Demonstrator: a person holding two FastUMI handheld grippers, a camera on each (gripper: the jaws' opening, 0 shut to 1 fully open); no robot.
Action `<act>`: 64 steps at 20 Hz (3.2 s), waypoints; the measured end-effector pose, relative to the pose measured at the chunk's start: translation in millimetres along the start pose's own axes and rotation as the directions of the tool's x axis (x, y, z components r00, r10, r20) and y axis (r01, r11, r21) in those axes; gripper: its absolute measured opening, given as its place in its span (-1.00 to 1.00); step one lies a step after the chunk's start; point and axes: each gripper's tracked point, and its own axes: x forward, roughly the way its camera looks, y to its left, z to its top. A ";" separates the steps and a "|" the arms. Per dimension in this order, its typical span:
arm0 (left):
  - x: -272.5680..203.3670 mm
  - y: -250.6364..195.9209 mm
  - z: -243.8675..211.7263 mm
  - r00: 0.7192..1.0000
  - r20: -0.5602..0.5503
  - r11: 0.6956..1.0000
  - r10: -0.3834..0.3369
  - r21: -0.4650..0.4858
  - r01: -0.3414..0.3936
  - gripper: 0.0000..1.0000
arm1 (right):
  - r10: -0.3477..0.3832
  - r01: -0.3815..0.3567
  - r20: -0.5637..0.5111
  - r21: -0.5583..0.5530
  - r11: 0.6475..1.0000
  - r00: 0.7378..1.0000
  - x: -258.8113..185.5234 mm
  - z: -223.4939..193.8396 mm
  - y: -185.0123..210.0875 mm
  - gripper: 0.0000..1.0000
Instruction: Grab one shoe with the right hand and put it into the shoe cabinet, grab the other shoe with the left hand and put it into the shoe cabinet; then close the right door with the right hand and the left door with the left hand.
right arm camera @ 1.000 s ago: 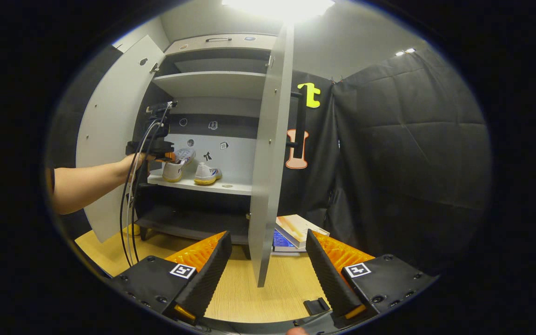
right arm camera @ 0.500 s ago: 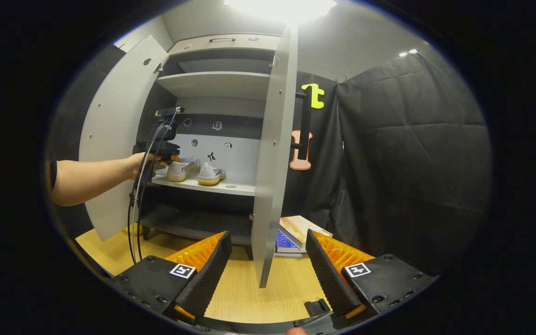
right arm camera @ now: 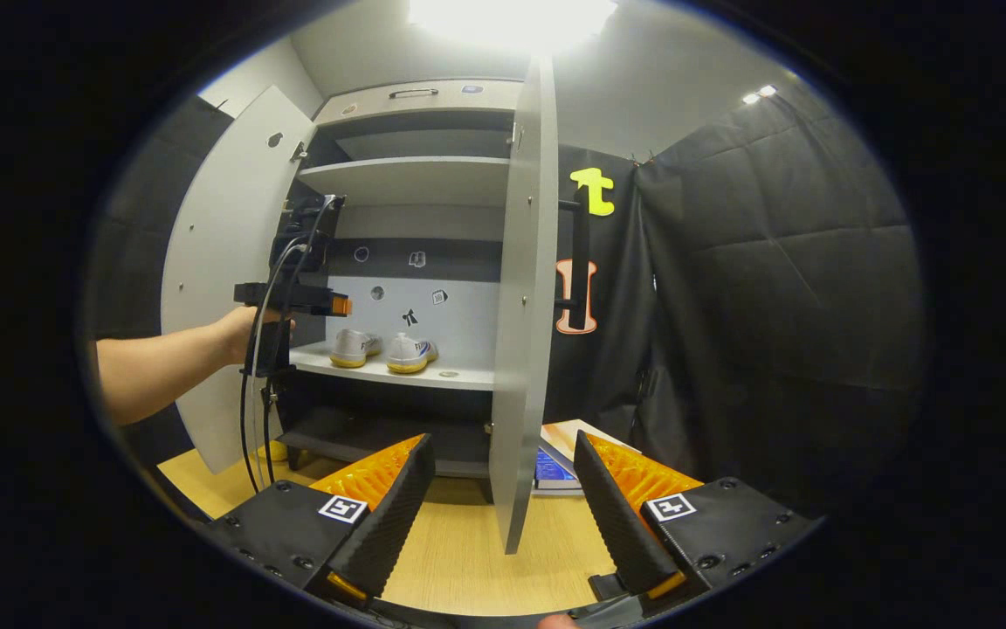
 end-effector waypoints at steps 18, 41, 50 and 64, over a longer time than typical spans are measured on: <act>-228.7 11.2 40.0 0.991 0.115 0.997 -0.070 0.028 0.067 0.80 | 0.027 -0.030 0.105 0.024 0.999 0.994 17.7 66.1 -7.4 0.99; -330.5 42.7 12.0 0.996 0.085 1.000 0.008 -0.031 -0.005 0.82 | -0.257 0.253 0.085 0.054 0.966 0.963 75.2 110.9 -136.4 0.90; -358.5 100.5 18.4 0.986 0.117 0.993 0.119 -0.038 -0.115 0.82 | -0.256 0.253 0.068 0.040 0.967 0.964 81.5 110.8 -109.8 0.79; -378.3 182.2 8.2 0.972 0.111 0.977 0.207 -0.067 -0.201 0.82 | -0.138 0.135 0.082 0.043 0.990 0.987 80.9 116.3 -13.9 0.88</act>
